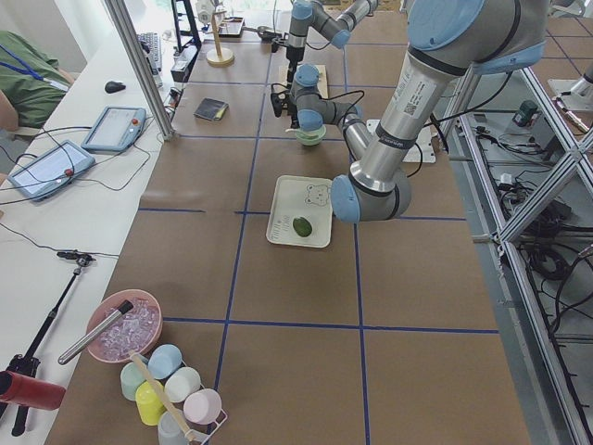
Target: Put spoon and bun in bowl
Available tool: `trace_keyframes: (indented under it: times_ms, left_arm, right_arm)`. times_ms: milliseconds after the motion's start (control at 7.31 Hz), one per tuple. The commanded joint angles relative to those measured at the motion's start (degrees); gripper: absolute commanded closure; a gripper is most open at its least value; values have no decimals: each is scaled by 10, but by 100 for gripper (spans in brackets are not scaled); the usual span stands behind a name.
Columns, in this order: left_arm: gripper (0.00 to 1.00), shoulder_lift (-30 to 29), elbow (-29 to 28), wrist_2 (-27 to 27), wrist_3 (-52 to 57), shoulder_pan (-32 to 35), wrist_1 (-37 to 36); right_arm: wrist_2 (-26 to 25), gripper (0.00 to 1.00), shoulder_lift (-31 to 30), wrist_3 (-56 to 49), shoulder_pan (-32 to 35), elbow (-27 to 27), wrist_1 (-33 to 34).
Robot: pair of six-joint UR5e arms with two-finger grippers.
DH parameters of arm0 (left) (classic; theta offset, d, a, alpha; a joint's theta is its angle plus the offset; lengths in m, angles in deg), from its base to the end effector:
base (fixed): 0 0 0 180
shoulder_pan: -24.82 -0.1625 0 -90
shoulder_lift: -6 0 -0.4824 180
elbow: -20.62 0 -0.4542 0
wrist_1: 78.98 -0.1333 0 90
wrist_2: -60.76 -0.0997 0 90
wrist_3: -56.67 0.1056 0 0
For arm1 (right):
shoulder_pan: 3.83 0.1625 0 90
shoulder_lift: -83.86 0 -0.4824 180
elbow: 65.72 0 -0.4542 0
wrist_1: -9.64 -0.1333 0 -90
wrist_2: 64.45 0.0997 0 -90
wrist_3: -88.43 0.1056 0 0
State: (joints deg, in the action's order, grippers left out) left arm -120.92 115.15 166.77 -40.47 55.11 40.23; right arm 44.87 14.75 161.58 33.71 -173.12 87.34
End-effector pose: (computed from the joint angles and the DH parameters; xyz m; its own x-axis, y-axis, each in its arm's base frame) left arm 0.6028 -0.4728 0.1870 0.2514 -0.2852 -0.9249 0.2936 0.9330 -0.2079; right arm -0.4704 -0.4855 0.3180 0.5897 0.1082 0.8003 -0.2104 0.9773 0.0229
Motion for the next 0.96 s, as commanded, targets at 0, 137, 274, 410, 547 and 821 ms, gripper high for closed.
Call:
trace_keyframes:
  times_ms: [0, 137, 274, 410, 547, 821]
  left_arm:
    - [0, 44, 53, 70, 48, 57, -18]
    - [0, 61, 93, 76, 101, 84, -66]
    - [0, 70, 127, 78, 152, 116, -128]
    - [0, 71, 146, 78, 206, 141, -170]
    - [0, 91, 157, 78, 262, 175, -192]
    - [0, 145, 160, 80, 387, 239, -194]
  right_arm:
    - [-4, 50, 34, 50, -26, 0, 0]
    - [-8, 50, 55, 85, -49, 1, 0]
    - [-35, 50, 79, 124, -78, 3, 1]
    - [-72, 49, 94, 145, -112, 4, 3]
    - [-100, 49, 122, 167, -140, 15, 10]
    - [-125, 47, 161, 177, -161, 54, 10]
